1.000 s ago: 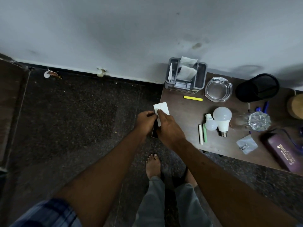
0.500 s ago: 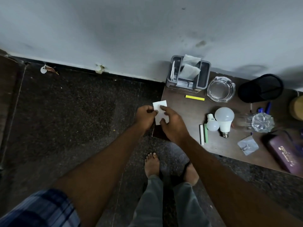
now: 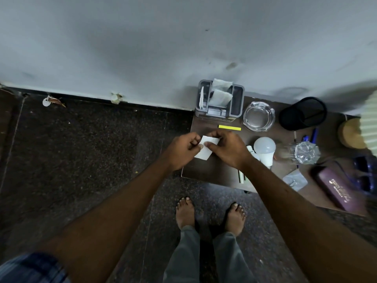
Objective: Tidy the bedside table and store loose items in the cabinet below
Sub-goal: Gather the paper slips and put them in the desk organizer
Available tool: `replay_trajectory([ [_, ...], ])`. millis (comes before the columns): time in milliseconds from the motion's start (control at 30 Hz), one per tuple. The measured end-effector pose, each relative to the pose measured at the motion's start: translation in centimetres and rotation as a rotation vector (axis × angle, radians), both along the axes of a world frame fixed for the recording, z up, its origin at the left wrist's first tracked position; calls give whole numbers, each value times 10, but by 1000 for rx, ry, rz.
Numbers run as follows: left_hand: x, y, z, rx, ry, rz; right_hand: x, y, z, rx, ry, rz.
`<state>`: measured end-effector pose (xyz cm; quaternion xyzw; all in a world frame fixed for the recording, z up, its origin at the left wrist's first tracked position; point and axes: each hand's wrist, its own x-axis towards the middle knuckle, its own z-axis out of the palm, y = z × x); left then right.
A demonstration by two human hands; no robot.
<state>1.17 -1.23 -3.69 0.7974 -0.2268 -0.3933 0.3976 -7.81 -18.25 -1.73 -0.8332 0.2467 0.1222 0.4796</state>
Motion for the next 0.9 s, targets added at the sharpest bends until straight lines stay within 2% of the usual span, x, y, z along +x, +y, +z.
replay_trajectory([
  [133, -2, -23, 7, -66, 60, 52, -1, -17, 9, 30, -8, -37],
  [433, -9, -66, 23, -93, 373, 343, -9, -53, 36, 165, -80, -412],
  [800, -13, -104, 35, -182, 463, 596, -8, -86, 60, 93, -45, -442],
  [900, -10, -114, 39, -187, 454, 611, -3, -94, 63, 84, -28, -465],
])
